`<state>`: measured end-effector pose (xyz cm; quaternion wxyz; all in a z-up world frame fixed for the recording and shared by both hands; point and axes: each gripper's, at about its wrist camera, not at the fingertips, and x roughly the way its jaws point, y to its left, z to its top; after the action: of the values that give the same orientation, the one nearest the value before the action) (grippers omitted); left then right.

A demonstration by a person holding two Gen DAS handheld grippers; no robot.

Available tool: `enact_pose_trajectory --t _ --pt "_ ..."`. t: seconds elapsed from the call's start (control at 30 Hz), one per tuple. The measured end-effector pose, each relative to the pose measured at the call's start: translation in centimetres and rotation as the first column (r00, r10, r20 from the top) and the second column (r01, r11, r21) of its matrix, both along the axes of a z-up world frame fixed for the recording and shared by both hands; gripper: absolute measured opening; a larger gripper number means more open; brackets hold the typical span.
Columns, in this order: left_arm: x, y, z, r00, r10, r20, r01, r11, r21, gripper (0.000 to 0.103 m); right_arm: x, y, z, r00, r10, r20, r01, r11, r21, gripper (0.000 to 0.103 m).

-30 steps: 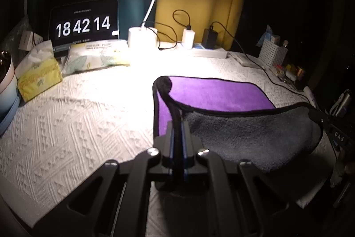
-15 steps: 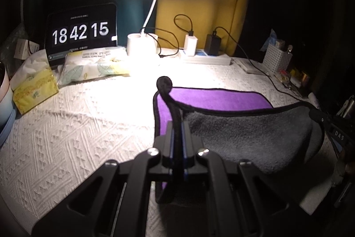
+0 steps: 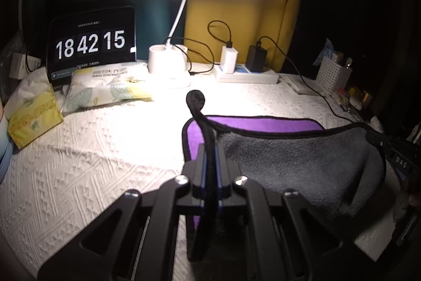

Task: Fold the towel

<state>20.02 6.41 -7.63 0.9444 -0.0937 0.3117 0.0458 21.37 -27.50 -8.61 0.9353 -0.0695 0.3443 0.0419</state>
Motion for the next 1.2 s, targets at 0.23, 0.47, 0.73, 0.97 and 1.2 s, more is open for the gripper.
enact_pose_trajectory --t 0.23,0.47,0.73,0.97,1.2 --pt "1.2 0.0 0.0 1.000 -0.004 0.004 0.004 1.000 0.006 0.006 1.5 -0.2 -0.3 1.000 -0.002 0.002 0.002 1.000 0.002 0.005" --pt "2.5 0.1 -0.3 1.000 -0.008 -0.006 0.008 1.000 -0.003 0.006 2.1 -0.5 -0.6 1.000 -0.005 0.004 0.005 1.000 0.007 0.005" --pt "4.0 0.3 -0.5 1.000 -0.001 -0.006 0.001 1.000 0.009 0.006 4.0 -0.8 -1.0 1.000 -0.004 0.006 0.004 1.000 0.014 0.005" --pt "5.3 0.7 -0.7 1.000 0.003 -0.006 -0.003 1.000 0.011 0.006 5.5 -0.7 -1.3 1.000 -0.002 0.008 0.002 1.000 0.017 0.005" --pt "6.5 1.3 -1.1 1.000 0.009 -0.004 -0.008 1.000 0.027 0.006 6.9 -0.5 -1.8 1.000 0.008 0.000 -0.008 1.000 0.004 0.005"
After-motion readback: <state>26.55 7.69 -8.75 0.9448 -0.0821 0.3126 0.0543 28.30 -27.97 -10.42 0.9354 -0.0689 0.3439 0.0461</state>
